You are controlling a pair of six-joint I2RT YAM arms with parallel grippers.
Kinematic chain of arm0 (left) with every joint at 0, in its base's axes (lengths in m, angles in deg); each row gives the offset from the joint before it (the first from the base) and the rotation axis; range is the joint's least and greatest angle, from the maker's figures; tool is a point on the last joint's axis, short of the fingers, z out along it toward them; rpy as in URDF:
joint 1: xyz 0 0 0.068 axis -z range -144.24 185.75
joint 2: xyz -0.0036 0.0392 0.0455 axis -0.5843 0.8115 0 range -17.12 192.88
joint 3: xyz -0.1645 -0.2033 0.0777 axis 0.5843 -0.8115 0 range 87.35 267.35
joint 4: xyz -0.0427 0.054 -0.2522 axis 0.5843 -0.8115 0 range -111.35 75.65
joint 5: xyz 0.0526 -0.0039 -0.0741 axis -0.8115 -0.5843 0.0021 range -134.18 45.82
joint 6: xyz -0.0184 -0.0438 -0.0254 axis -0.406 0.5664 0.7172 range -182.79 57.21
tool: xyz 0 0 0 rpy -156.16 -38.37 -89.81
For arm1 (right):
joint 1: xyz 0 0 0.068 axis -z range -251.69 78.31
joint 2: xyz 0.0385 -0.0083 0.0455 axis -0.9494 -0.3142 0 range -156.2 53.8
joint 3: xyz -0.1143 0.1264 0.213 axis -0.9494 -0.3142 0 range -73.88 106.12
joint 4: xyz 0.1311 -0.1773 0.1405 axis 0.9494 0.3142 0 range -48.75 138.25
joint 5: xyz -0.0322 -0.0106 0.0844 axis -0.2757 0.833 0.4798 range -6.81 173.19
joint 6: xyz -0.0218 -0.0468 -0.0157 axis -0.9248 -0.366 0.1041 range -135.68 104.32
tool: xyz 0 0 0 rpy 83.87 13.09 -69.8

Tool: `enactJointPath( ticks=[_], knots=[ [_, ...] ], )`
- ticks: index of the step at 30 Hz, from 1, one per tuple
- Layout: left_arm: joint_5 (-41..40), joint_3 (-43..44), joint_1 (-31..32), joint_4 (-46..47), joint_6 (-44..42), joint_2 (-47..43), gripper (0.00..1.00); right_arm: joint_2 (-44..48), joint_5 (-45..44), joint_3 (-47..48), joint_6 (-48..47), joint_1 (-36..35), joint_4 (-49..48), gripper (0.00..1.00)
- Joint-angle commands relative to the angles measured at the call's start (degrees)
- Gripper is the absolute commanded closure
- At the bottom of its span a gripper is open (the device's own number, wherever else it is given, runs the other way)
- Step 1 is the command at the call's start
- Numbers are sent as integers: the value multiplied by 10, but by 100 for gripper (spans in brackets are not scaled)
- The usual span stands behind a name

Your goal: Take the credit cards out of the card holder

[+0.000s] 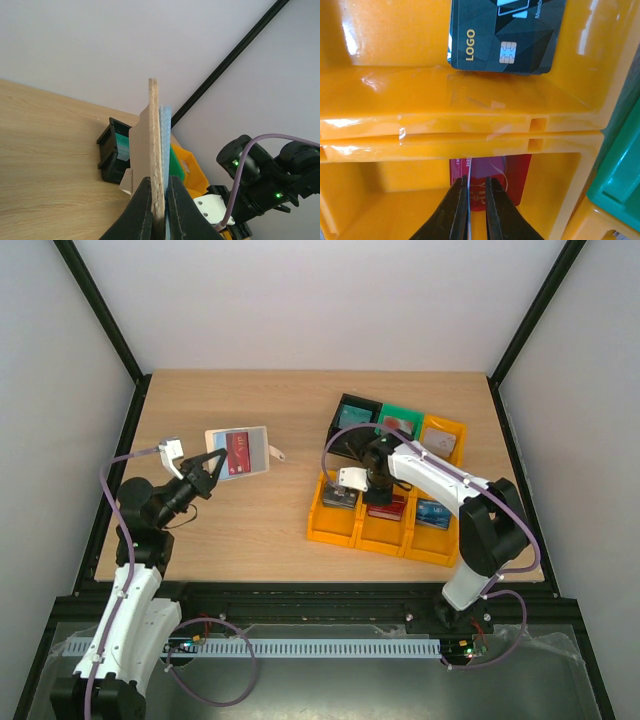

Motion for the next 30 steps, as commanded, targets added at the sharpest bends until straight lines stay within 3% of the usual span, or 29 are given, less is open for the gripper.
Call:
enactJointPath(
  ticks=[1, 11, 30],
  knots=[
    [0, 3, -4, 18, -3, -2, 98, 0, -26, -12, -8, 7, -11, 89],
    [-1, 0, -4, 14, -4, -5, 98, 17, -76, -11, -19, 8, -37, 82],
    [11, 2, -4, 17, -16, -7, 98, 53, -186, 1, 13, 8, -121, 79]
  ],
)
